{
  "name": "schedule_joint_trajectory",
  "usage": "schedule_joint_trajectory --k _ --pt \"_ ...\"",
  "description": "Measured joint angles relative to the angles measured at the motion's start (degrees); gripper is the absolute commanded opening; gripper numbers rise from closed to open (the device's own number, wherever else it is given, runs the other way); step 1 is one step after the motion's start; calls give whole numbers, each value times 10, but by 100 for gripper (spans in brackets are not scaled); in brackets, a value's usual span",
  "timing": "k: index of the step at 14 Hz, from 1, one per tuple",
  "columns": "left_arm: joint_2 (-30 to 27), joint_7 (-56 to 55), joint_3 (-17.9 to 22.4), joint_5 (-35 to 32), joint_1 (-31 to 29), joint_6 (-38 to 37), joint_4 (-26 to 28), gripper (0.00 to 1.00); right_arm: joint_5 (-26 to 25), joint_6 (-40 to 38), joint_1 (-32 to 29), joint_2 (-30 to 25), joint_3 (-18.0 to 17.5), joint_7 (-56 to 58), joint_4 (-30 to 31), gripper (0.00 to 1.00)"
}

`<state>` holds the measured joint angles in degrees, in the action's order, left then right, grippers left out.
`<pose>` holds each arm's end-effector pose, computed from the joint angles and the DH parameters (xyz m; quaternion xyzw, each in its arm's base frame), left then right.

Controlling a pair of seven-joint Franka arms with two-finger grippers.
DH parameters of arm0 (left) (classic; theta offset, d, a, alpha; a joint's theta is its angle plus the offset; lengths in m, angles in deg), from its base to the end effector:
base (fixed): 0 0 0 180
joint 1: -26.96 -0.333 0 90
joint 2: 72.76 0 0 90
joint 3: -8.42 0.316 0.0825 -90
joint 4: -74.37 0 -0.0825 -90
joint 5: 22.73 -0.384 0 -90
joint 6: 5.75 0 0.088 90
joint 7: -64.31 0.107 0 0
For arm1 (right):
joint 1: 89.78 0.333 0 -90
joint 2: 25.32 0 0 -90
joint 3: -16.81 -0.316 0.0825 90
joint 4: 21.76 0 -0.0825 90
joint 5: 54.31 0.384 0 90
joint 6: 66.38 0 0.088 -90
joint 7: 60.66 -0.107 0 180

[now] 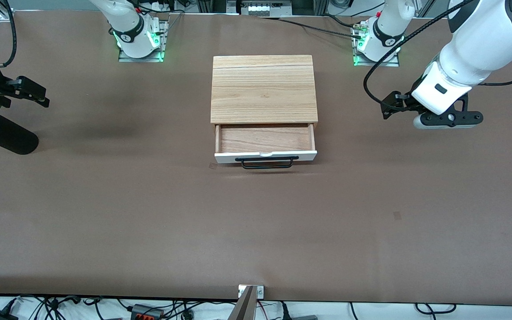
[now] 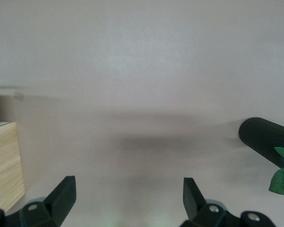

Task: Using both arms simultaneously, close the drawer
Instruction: 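Move the left and right grippers inward toward the open drawer front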

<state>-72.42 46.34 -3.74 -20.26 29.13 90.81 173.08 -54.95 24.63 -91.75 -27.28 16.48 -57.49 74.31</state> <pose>0.5414 -0.1423 0.5590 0.9989 0.0347 -0.0269 0.0151 0.5424 -0.0167 0.5948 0.9995 0.0136 -0.0273 0.0045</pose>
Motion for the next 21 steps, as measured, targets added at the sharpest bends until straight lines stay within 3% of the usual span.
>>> schedule_joint_trajectory --k 9,14,18,21 --pt "19 0 0 6 1 6 -13 100 0 -2 0 0 -1 0 0 100" --pt "80 0 -1 11 11 9 -56 100 0 -27 0 9 -2 0 0 100" --pt "140 -3 -2 14 36 39 -83 100 10 -67 20 56 -5 0 1 100" --pt "205 -4 -2 19 51 57 -111 100 38 -12 59 98 -7 -8 0 100"
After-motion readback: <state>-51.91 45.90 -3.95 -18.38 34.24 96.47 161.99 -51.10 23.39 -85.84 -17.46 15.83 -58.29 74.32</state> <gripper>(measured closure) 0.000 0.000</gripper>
